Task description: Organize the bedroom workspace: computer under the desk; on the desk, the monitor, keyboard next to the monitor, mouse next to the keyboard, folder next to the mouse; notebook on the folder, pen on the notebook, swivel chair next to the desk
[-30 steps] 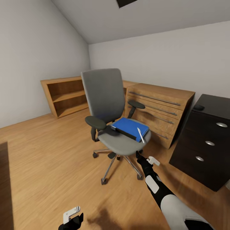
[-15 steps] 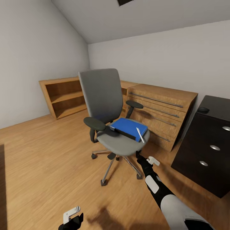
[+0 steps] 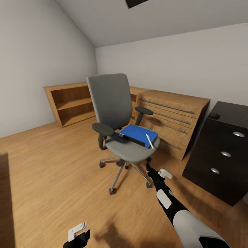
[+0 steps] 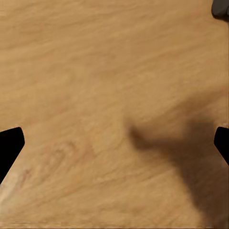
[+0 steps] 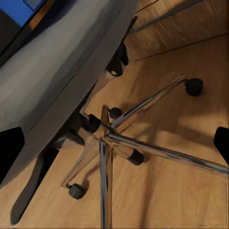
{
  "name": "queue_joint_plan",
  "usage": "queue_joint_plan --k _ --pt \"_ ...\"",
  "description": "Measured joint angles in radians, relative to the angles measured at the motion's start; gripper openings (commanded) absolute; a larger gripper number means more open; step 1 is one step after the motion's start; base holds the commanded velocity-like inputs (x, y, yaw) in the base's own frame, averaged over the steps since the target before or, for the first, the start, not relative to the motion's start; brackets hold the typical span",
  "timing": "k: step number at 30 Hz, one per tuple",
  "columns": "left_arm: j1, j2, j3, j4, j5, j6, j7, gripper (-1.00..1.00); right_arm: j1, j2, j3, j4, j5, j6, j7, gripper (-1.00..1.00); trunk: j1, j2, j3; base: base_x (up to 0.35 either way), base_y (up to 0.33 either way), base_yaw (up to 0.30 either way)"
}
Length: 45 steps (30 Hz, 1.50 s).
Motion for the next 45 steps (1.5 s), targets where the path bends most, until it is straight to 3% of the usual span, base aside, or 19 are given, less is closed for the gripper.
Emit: queue_joint_plan --k 22,38,43,45 --pt "0.0 0.0 0.0 0.0 0.001 0.001 -0.002 1.0 0.0 0.0 0.0 0.009 0.0 -0.001 0.0 1.0 0.0 0.0 0.0 -0.294 -0.013 0.0" --pt "0.0 -0.001 -0.001 0.0 0.003 0.0 -0.006 1.0 0.0 -0.004 0.005 0.128 0.001 -0.044 -0.011 1.0 -0.001 0.0 0.0 -0.075 -0.053 0.0" --pt "0.0 -0.001 -0.001 0.0 0.003 0.0 -0.006 1.0 0.0 -0.01 0.014 0.197 0.034 -0.066 -0.013 1.0 -0.001 0.0 0.004 -0.002 -0.002 0.0" --pt "0.0 -0.002 -0.001 0.0 0.003 0.0 -0.007 1.0 0.0 -0.023 0.025 0.242 0.078 -0.088 -0.014 1.0 -0.002 0.001 0.012 0.0 0.0 0.0"
